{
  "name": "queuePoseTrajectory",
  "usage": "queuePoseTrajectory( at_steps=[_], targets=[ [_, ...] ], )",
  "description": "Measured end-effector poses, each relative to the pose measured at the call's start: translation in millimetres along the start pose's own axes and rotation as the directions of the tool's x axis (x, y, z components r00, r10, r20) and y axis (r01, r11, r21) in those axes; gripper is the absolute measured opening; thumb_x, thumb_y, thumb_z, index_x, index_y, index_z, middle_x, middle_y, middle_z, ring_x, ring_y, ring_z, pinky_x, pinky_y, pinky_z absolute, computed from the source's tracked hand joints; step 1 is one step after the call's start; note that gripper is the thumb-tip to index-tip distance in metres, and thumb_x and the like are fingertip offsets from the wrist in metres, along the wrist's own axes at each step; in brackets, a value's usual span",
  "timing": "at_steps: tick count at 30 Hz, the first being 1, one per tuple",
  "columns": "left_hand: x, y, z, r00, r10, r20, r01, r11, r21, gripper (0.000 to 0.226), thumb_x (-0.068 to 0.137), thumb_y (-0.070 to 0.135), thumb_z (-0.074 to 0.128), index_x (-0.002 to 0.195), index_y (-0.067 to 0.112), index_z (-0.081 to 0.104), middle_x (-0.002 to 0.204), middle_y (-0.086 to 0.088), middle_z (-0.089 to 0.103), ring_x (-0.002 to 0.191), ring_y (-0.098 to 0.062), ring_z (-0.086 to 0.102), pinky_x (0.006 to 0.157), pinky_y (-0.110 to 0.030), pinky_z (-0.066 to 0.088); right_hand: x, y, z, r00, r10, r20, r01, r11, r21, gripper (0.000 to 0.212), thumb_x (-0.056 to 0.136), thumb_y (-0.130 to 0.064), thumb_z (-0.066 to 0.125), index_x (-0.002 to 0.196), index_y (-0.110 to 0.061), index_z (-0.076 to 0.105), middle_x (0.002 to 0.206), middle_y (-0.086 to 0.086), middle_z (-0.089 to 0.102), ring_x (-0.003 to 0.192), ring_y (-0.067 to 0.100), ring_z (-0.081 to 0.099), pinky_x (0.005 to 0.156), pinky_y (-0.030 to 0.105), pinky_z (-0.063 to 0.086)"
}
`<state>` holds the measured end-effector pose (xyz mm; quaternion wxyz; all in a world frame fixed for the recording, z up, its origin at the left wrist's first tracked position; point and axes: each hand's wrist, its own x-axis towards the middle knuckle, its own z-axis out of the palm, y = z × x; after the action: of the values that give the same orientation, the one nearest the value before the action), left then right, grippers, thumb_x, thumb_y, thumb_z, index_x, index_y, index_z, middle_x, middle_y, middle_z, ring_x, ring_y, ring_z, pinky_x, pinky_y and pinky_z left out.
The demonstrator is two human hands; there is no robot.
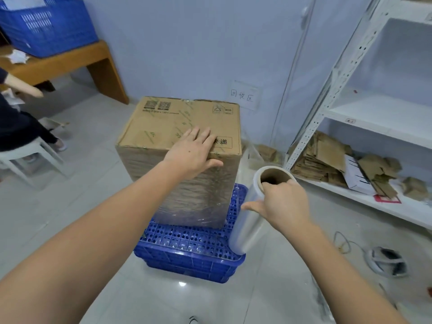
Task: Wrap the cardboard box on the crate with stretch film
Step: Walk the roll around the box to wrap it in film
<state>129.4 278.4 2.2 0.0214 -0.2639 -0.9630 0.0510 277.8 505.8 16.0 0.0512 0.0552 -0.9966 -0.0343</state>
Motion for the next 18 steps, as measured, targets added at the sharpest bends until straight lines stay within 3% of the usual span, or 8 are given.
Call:
queuePoseTrajectory(
  at_steps=[3, 7, 12, 18],
  targets=[
    [1, 4, 0, 0.999, -0.034, 0.008, 0.034, 0.999, 0.005, 0.099, 0.092, 0.080, 0.021, 0.163, 0.012, 0.015, 0.170, -0.013, 0.016, 0.156, -0.036, 0.014, 0.128, -0.048, 0.012, 0, 10, 9, 0.992, -0.075, -0.098, 0.077, 0.997, 0.024, 0.070, 0.070, -0.075, 0.066, 0.052, -0.022, 0.023, 0.046, -0.009, 0.032, 0.057, 0.024, 0.046, 0.055, 0.030, 0.028],
    [12, 19, 0, 0.996, -0.085, -0.016, 0.085, 0.996, 0.019, 0.098, 0.092, 0.080, 0.019, 0.160, 0.010, 0.022, 0.165, -0.016, 0.027, 0.151, -0.039, 0.023, 0.126, -0.050, 0.018, -13, 20, 4, 0.979, -0.172, -0.108, 0.179, 0.982, 0.054, 0.067, 0.067, -0.067, 0.066, 0.050, -0.019, 0.023, 0.046, -0.010, 0.027, 0.060, 0.024, 0.042, 0.050, 0.029, 0.031],
    [19, 45, 0, 0.989, -0.147, -0.019, 0.147, 0.989, 0.006, 0.097, 0.095, 0.079, 0.021, 0.161, 0.007, 0.020, 0.166, -0.019, 0.023, 0.153, -0.040, 0.020, 0.126, -0.052, 0.016, -24, 9, -12, 0.922, -0.380, -0.075, 0.385, 0.920, 0.073, 0.048, 0.066, -0.068, 0.052, 0.053, -0.026, 0.034, 0.044, -0.014, 0.027, 0.056, 0.018, 0.037, 0.056, 0.028, 0.040],
    [15, 53, 0, 0.986, -0.167, -0.014, 0.168, 0.986, 0.023, 0.096, 0.096, 0.078, 0.021, 0.162, 0.008, 0.018, 0.168, -0.018, 0.019, 0.155, -0.039, 0.017, 0.127, -0.052, 0.014, -31, -14, -12, 0.801, -0.599, 0.002, 0.599, 0.801, 0.012, 0.052, 0.063, -0.057, 0.070, 0.056, -0.026, 0.029, 0.049, -0.013, 0.024, 0.048, 0.014, 0.026, 0.063, 0.022, 0.034]
  ],
)
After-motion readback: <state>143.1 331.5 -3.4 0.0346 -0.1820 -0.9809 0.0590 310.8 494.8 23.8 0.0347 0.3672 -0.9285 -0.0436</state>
